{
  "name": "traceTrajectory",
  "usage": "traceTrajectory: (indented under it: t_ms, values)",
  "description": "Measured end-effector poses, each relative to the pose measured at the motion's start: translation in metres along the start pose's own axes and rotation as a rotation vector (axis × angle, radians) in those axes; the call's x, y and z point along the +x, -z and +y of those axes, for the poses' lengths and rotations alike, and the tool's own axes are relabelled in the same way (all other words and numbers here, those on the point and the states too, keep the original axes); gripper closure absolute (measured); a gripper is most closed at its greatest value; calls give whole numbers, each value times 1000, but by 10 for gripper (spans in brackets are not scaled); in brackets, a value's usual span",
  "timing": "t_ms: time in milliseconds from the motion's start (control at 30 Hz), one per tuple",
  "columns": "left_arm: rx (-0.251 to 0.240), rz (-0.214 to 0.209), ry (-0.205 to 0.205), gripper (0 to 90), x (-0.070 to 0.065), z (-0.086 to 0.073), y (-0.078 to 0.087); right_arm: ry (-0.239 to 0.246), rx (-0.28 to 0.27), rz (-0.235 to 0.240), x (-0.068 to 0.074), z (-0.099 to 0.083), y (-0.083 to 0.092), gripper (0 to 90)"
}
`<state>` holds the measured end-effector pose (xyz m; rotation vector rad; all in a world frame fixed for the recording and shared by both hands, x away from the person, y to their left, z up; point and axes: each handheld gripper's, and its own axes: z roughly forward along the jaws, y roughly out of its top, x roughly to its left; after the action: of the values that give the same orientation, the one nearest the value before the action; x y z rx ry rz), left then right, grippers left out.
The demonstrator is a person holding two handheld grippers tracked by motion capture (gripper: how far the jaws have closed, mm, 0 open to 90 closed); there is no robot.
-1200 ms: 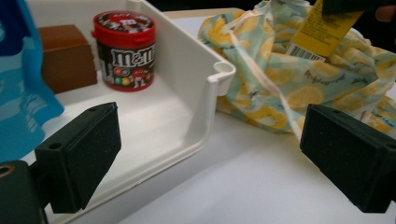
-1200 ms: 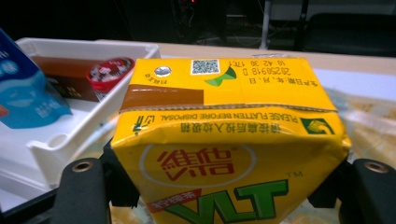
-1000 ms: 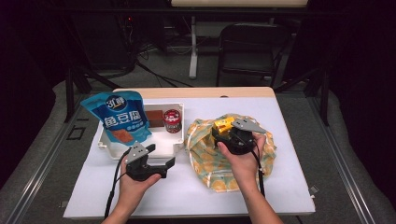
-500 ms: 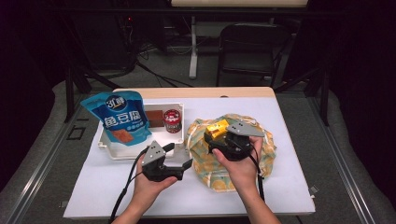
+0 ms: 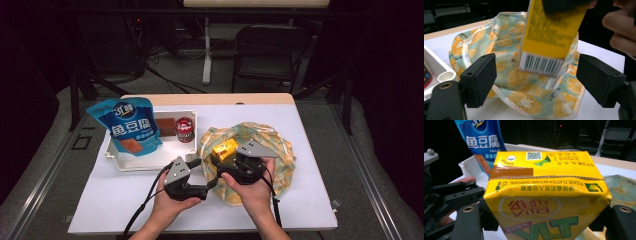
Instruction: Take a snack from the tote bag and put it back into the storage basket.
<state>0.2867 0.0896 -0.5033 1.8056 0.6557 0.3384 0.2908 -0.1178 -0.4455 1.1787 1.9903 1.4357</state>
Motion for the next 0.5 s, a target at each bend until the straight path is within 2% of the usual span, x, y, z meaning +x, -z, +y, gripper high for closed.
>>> traceTrajectory:
  t_ms: [33,167,233,433,500]
  values:
    - [-7,26,-7,198,-2,0,0,6,6,5,1,-1,-1,294]
    - [-3,20,-20,270,-5,-1,-1,5,26,26,9,-6,-5,294]
    - [-9,43,-29,319,-7,-2,-2,6,31,37,13,-8,-6,294]
    - [-4,41,-31,391,-8,-3,-3,8,42,66,24,-10,-10,293]
    - [-8,27,-26,407,-6,-3,-3,16,46,71,28,-11,-10,293]
